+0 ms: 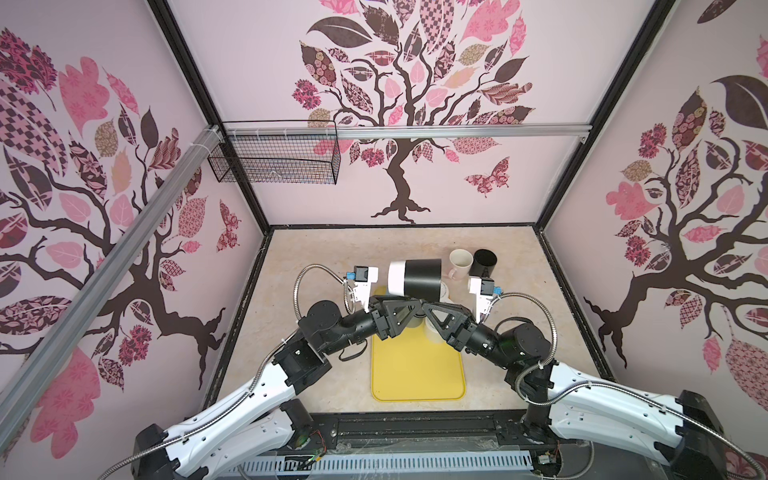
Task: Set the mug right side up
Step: 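Grasp the dark mug's rim with the right gripper beside the left gripper, then open and withdraw the left gripper while the right carries the dark mug away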
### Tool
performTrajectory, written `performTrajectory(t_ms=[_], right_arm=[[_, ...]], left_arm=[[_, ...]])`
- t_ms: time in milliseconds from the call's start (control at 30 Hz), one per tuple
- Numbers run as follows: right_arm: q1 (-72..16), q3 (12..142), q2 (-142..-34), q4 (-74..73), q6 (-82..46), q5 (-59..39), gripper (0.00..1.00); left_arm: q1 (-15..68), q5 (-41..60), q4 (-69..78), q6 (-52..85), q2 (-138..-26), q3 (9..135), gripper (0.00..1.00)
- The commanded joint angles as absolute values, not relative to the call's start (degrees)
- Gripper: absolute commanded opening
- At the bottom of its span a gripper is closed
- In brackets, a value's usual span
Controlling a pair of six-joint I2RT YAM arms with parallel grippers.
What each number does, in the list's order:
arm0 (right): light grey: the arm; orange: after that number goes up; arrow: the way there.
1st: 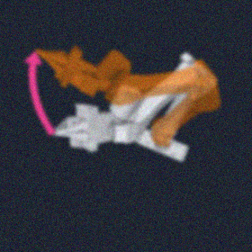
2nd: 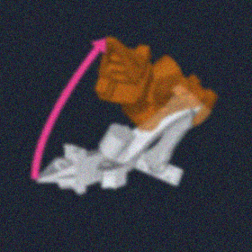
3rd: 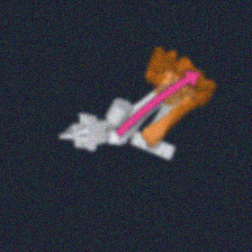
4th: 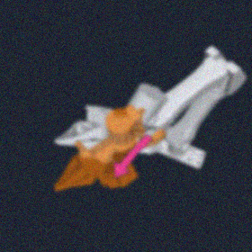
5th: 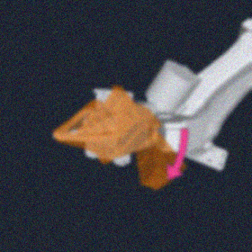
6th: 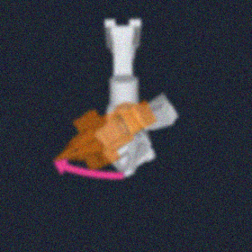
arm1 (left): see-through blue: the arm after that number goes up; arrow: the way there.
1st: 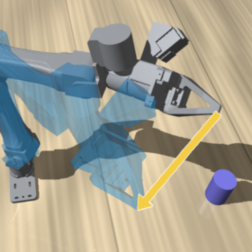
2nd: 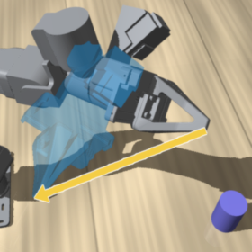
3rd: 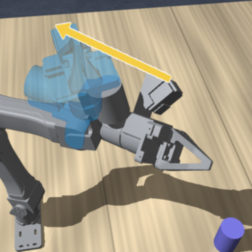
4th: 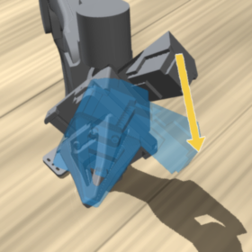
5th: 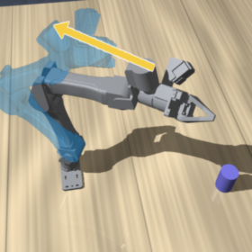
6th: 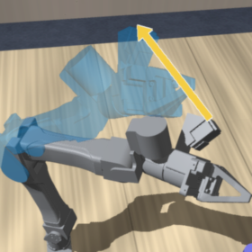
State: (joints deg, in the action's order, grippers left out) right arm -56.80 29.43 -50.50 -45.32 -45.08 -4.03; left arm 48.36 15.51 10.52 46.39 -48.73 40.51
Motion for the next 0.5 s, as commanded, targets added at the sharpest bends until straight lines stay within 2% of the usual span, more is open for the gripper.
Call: performTrajectory(t_ms=[0, 300, 467], right_arm=[[-55.6, 34.2, -49.3, -43.7, -42.4, -1.2, 0.0], [-53.8, 44.1, -51.0, -22.1, -35.6, 5.4, 0.0], [-52.3, 53.7, -55.8, -8.6, -29.6, 12.5, 0.0]], left_arm=[[49.0, 10.5, 0.8, 39.6, -45.7, 44.3, 0.97], [49.0, -12.7, -18.4, 31.8, -38.3, 45.6, 0.97], [49.0, -16.9, -29.3, 30.8, -39.7, 49.1, 0.97]])
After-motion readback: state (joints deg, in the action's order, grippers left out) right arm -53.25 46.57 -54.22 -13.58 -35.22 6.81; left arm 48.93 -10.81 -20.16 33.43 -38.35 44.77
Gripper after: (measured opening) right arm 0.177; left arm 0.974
